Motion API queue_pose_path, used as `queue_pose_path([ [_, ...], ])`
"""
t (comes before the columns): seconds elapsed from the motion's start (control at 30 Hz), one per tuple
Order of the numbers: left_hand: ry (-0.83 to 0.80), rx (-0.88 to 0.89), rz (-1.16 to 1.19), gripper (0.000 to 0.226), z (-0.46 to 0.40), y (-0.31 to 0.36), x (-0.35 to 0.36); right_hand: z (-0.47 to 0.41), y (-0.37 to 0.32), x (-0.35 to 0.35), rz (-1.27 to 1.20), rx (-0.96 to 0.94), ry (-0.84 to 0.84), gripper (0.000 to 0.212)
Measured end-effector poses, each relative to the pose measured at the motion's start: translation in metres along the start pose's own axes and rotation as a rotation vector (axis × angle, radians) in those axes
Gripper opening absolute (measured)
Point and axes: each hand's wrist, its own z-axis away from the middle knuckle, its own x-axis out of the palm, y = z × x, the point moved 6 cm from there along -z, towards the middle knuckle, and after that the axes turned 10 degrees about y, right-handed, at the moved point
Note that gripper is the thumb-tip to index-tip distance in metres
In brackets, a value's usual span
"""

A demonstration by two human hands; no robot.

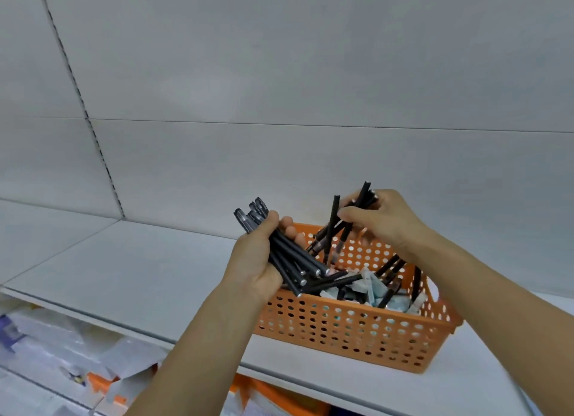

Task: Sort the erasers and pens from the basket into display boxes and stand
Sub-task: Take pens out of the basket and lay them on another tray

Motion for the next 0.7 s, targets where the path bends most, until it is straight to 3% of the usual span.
queue_pose_path([
  [0.2,-0.019,-0.147,-0.010,0.020,-0.002,-0.032,0.019,0.017,-0.024,-0.014,-0.107,-0.264,0.171,0.008],
  [0.43,-0.129,-0.225,-0.032,0.043,-0.002,-0.041,0.039,0.056,-0.031,0.010,0.247,-0.705,-0.004,0.015],
  [0.57,-0.083,-0.149,-0.016,0.023,-0.011,-0.035,0.039,0.070,-0.021,0.008,0.226,-0.537,-0.103,0.033],
  [0.63,-0.080,-0.029,0.020,0.010,-0.016,-0.026,0.042,0.080,-0.023,0.003,0.089,-0.403,0.003,0.042],
  [0.7,-0.140,0.082,0.067,0.006,-0.014,-0.018,0.053,0.078,-0.017,-0.004,-0.264,-0.141,0.216,0.049],
])
